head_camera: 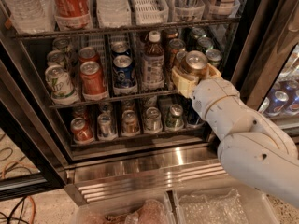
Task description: Pick orange can from middle shelf of fridge
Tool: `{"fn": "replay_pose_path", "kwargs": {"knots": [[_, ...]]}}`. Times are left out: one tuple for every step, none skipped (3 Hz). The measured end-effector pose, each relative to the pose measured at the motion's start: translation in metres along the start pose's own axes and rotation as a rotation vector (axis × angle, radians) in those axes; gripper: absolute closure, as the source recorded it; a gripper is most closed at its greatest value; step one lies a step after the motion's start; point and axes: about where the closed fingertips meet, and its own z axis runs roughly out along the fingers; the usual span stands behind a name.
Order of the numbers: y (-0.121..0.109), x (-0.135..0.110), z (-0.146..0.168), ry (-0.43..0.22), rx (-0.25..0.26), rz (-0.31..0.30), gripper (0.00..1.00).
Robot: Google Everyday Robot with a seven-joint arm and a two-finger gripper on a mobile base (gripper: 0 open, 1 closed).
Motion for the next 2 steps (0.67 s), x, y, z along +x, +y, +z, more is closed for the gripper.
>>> {"fn": "replay_pose_path", "kwargs": {"knots": [[0.0052, -0.0009, -0.0096, 0.005, -0.037, 0.002, 1.00], [0.0075, -0.0021, -0.0154, 0.006, -0.059, -0.001, 1.00]]}}
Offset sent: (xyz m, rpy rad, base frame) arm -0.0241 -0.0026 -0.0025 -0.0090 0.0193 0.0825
